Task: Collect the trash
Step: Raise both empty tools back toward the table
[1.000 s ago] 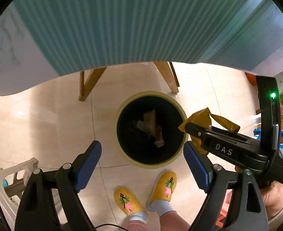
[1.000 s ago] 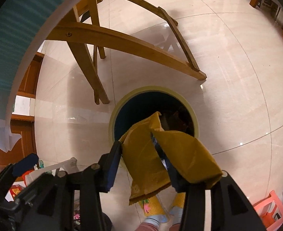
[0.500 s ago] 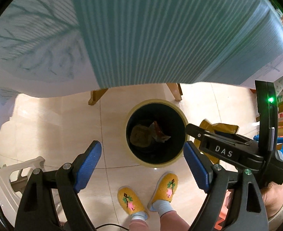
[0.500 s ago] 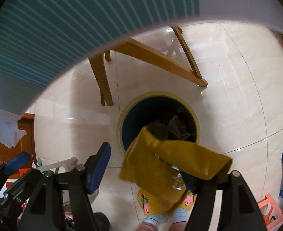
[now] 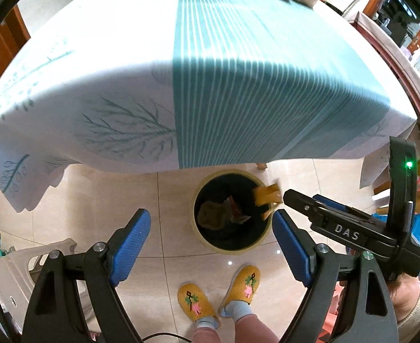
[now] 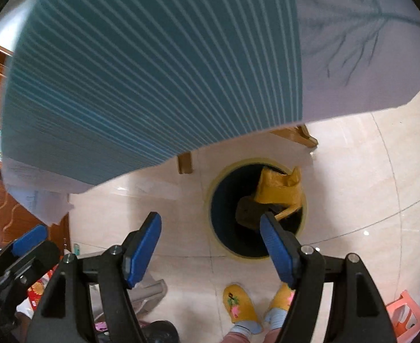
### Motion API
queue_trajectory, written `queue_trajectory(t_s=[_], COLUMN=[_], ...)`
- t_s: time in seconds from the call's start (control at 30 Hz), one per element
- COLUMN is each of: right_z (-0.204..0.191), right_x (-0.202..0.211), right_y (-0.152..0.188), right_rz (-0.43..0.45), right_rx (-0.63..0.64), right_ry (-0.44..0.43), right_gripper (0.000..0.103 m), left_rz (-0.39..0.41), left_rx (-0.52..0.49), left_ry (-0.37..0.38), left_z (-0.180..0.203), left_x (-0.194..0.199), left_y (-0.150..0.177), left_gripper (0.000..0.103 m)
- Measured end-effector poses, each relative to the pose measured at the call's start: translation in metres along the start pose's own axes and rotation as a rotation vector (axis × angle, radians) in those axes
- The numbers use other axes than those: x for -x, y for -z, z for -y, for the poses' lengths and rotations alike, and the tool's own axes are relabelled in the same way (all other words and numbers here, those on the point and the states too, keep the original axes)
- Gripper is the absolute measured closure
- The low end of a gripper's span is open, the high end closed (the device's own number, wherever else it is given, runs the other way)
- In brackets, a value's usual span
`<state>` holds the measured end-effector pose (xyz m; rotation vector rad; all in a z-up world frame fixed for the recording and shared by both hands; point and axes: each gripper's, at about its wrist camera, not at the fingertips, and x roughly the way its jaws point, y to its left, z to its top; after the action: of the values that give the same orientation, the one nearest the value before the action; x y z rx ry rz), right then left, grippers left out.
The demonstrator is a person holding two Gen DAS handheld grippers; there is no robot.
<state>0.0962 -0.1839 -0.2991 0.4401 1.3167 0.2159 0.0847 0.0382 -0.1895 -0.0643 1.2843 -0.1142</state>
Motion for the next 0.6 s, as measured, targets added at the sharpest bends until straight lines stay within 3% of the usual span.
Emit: queue_trajectory(t_s=[0.4, 0.6], right_z=[-0.022, -0.049], right_x=[0.043, 0.088], right_y=[-0.008, -0.015], right_rz=[0.028, 0.049], right_rx=[0.073, 0.119], right_ry=[-0.026, -0.053], right_gripper=[0.031, 0.031], left_rz=[0.026, 0.051], left_rx=[0.020, 0.014], left_ry=[-0.003, -0.002], left_z=[0.005, 0.015], left_x=[0.021, 0.056], left_y=[-0.011, -0.024], left_gripper=[0.017, 0.017])
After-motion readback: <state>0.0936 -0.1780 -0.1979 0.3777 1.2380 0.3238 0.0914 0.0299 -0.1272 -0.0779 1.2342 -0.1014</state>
